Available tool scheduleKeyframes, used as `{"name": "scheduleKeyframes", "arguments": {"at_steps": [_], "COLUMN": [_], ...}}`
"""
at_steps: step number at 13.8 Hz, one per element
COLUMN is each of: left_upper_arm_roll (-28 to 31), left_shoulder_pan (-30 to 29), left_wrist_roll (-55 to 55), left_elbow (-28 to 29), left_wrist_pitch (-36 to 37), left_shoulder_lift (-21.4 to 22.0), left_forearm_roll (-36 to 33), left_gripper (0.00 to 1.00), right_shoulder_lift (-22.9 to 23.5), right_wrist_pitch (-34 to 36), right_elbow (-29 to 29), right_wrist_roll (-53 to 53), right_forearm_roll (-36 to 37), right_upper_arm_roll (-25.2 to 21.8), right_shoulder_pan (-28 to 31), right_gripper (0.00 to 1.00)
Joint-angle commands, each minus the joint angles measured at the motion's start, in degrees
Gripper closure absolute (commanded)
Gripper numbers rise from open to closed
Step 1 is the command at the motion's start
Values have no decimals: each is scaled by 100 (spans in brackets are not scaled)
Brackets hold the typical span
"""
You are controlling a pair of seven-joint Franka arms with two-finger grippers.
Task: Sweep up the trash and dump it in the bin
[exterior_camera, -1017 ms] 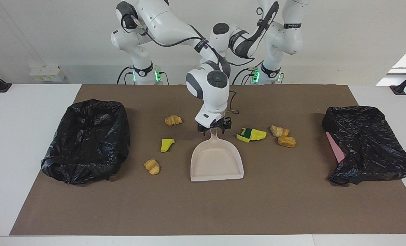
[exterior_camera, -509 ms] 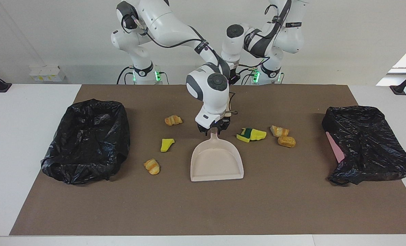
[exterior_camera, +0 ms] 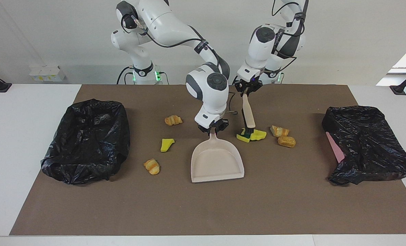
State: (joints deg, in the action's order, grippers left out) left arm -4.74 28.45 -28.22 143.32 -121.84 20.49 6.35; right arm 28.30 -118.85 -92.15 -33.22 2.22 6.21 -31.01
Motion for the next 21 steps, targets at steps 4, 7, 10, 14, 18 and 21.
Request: {"name": "scheduleKeyframes", "arguments": {"at_steps": [4,7,10,14,18,21], "left_upper_arm_roll": [-71,-71,-71,-71,-97,-106], "left_shoulder_pan": [-1454,-2131,-2808,-2933,-2819,-2617], "left_wrist_roll": [1019,1239,1747,1811,1741,1688], "left_elbow": [-523,-708,-639,-121,47,-14], "left_wrist_pitch": [117,47,82,-295,-375,-384], "left_shoulder_lift": [-484,-686,-713,-705,-722,-809], "left_forearm_roll": [-222,-414,-486,-486,-477,-407], "left_gripper": [100,100,100,100,100,100], "right_shoulder_lift": [-500,-527,-501,-483,-509,-623], "right_wrist_pitch": [116,441,477,477,477,433], "right_elbow": [-145,-102,-102,-128,-207,-452], "right_wrist_roll": [1200,3148,5038,6824,8102,8655], "right_forearm_roll": [51,409,647,771,946,1026], "right_upper_arm_roll": [30,-14,-14,-6,-14,-6], "right_shoulder_pan": [244,419,631,771,781,745], "right_gripper": [100,100,100,100,100,100]}}
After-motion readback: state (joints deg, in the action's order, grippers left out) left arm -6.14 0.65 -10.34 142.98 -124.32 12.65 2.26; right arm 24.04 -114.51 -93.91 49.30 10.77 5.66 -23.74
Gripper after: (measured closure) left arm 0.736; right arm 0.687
